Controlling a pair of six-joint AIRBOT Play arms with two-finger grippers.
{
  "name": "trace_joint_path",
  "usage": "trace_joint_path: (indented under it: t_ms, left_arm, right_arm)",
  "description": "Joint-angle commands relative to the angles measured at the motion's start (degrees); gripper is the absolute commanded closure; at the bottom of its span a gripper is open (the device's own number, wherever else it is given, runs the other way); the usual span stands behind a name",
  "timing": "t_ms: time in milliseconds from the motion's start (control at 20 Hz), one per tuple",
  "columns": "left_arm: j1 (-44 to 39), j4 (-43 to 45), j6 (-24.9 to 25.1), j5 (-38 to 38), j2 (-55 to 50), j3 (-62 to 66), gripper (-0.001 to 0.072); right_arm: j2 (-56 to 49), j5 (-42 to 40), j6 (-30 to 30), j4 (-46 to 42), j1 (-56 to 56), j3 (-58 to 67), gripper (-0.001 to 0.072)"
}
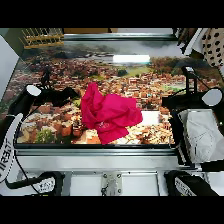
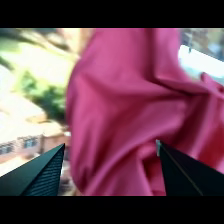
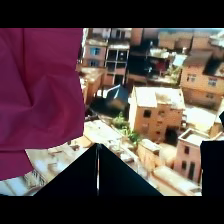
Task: Fold the clothes and pants, and hang the long-sleeved shirts on hangers.
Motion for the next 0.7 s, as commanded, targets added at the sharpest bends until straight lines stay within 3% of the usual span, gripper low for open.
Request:
trace_joint_path:
  t_ms: [0,450,500,550,600,650]
  left_arm:
    - [2.64,-0.07,1.31,-0.28,-7.98,3.02,0.0087]
    - [-3.89,0.04,1.68,-8.31,-25.16,18.86,0.0087]
    - [-4.28,0.04,1.68,-8.61,-25.79,19.37,0.0088]
    - [-4.57,0.07,1.68,-8.5,-26.14,19.69,0.0088]
    - [-4.55,0.09,1.68,-8.15,-26.18,19.82,0.0097]
    - [-4.55,0.04,1.68,-7.96,-26.16,19.93,0.0327]
  right_arm:
    - [-3.82,0.13,0.0,0.5,-0.04,0.0,0.0679]
    - [-12.66,0.09,-0.09,3.98,0.04,0.0,0.0676]
    - [-13.66,0.11,-0.22,4.39,0.04,0.0,0.0557]
    - [-14.75,0.11,-0.22,5.2,0.04,0.0,0.0293]
    - [-16.04,0.02,-0.24,6.69,0.04,0.0,0.0081]
    - [-17.46,-0.39,-0.26,8.37,0.04,0.0,0.0066]
